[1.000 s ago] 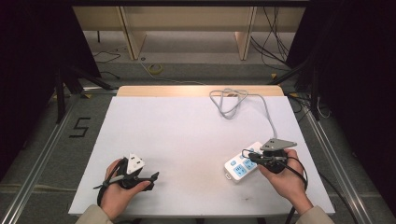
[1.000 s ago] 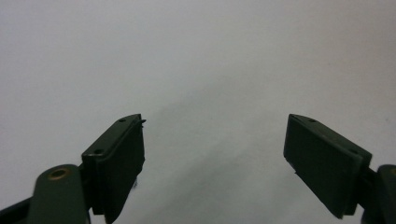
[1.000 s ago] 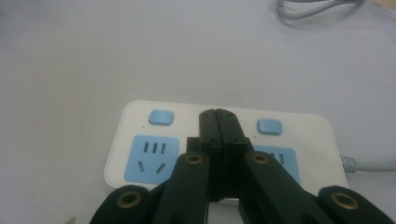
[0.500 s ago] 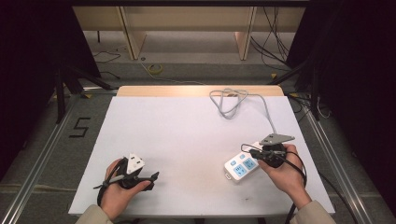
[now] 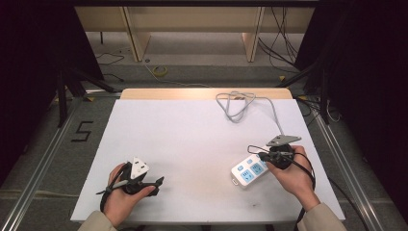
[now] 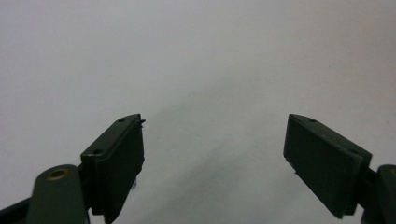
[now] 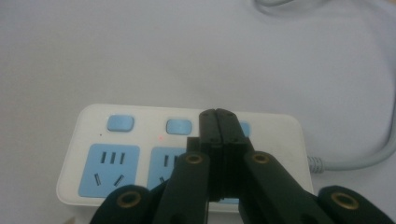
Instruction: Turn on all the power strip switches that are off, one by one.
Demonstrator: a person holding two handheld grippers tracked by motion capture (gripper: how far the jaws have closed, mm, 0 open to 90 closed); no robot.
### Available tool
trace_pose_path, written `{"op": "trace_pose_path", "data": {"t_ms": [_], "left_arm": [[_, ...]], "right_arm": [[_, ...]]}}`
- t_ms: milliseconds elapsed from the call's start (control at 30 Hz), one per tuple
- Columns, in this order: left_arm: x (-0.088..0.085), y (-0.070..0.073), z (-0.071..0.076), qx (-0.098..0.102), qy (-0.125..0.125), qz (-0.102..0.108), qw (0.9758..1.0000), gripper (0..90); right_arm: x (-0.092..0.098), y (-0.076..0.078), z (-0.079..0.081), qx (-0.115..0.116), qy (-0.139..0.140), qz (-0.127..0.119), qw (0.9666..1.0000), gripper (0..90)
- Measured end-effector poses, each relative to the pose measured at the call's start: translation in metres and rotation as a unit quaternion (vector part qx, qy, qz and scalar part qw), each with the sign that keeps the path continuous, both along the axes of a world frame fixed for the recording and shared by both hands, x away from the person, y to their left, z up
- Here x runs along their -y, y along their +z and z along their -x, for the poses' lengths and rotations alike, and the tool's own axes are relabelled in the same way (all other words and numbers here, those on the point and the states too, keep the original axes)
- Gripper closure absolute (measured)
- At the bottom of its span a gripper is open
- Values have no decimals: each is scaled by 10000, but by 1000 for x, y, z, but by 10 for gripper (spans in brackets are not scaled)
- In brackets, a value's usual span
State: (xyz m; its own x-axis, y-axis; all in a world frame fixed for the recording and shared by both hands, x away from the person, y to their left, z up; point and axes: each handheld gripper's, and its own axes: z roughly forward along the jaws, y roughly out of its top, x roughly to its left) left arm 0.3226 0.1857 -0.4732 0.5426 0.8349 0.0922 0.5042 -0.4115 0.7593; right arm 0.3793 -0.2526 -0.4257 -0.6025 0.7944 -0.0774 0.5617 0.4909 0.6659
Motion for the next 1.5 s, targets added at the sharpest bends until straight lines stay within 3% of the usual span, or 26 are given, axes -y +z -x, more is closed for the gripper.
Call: {"op": "trace_pose_path", "data": {"t_ms": [467,1100,1500], "left_arm": [[1,-2,0,-82,-12,111,9999,210],[-1,-2,-2,-90,1,77,9999,214],[4,-2,-4,-77,-84,91,9999,214]], "right_arm": [[-1,0,-10,-204,-139,81,9997,900],[-3,-3,-31,-376,-275,195,9987,900],[-2,-7,-35,-554,-332,279,9975,900]]}}
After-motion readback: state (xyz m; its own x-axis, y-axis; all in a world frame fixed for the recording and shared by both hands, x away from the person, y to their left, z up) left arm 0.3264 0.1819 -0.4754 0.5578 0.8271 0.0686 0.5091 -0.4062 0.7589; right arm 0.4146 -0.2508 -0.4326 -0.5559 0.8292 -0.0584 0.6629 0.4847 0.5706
